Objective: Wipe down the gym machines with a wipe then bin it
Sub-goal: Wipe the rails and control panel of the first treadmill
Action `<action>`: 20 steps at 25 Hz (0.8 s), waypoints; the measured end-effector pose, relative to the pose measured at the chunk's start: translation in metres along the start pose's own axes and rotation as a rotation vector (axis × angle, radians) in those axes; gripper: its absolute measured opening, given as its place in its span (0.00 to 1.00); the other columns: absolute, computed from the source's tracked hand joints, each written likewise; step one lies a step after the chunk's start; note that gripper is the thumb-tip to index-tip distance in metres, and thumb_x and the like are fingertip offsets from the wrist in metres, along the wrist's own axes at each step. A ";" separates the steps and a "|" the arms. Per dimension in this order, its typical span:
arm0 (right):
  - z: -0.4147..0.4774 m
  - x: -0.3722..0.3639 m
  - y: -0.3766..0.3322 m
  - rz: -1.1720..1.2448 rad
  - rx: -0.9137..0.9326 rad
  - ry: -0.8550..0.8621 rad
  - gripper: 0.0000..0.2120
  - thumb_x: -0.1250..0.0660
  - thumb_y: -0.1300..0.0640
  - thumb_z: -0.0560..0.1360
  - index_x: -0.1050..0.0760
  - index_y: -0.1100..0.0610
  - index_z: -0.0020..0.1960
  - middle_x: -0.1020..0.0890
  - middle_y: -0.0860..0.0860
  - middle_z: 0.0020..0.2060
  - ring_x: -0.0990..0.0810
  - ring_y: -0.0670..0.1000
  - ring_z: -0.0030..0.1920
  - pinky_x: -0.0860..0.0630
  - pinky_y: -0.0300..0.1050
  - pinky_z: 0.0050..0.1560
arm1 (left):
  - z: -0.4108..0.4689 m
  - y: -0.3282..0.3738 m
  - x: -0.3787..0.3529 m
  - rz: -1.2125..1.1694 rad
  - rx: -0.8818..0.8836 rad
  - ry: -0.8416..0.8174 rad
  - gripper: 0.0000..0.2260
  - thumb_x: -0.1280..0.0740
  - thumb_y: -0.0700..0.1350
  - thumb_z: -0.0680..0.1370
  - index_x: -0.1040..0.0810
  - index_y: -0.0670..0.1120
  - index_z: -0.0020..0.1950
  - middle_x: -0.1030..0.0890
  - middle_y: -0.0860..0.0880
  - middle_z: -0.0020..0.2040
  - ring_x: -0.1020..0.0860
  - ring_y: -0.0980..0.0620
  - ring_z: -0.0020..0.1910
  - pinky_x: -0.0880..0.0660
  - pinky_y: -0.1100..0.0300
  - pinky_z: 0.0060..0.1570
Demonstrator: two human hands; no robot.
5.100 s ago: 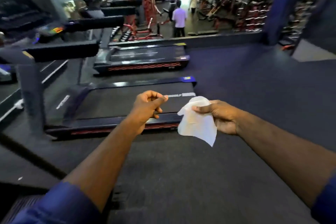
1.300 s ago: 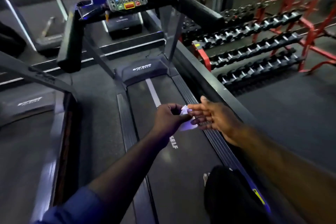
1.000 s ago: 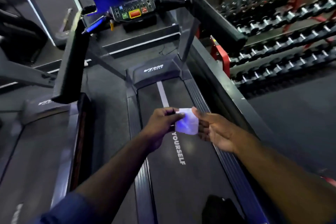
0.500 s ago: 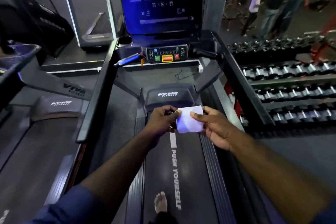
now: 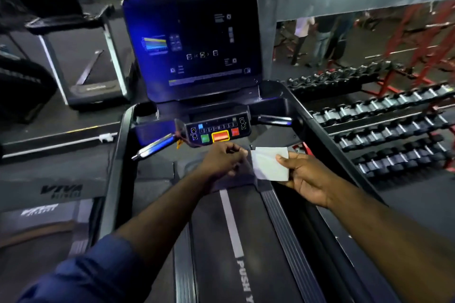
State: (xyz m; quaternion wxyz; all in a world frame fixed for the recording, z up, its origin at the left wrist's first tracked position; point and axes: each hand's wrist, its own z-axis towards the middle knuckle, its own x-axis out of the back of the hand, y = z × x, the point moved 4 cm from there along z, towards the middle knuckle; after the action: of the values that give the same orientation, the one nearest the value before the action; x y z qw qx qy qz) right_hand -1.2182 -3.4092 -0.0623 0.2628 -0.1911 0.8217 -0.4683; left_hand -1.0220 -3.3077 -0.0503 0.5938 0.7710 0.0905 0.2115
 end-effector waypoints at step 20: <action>0.405 0.140 -0.160 -0.622 0.249 0.347 0.10 0.34 0.52 0.83 0.16 0.54 0.54 0.13 0.52 0.48 0.15 0.56 0.53 0.22 0.49 0.55 | 0.420 0.012 -0.044 1.180 -0.539 -0.239 0.18 0.33 0.58 0.78 0.18 0.46 0.56 0.19 0.48 0.58 0.22 0.47 0.57 0.22 0.50 0.59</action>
State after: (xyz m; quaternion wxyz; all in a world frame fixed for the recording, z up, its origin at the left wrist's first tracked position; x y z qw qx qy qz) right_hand -1.0707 -3.8368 -0.1302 -0.0140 -0.3160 0.6934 -0.6474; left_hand -0.8807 -3.6971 -0.1351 0.5566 0.5337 -0.4699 0.4295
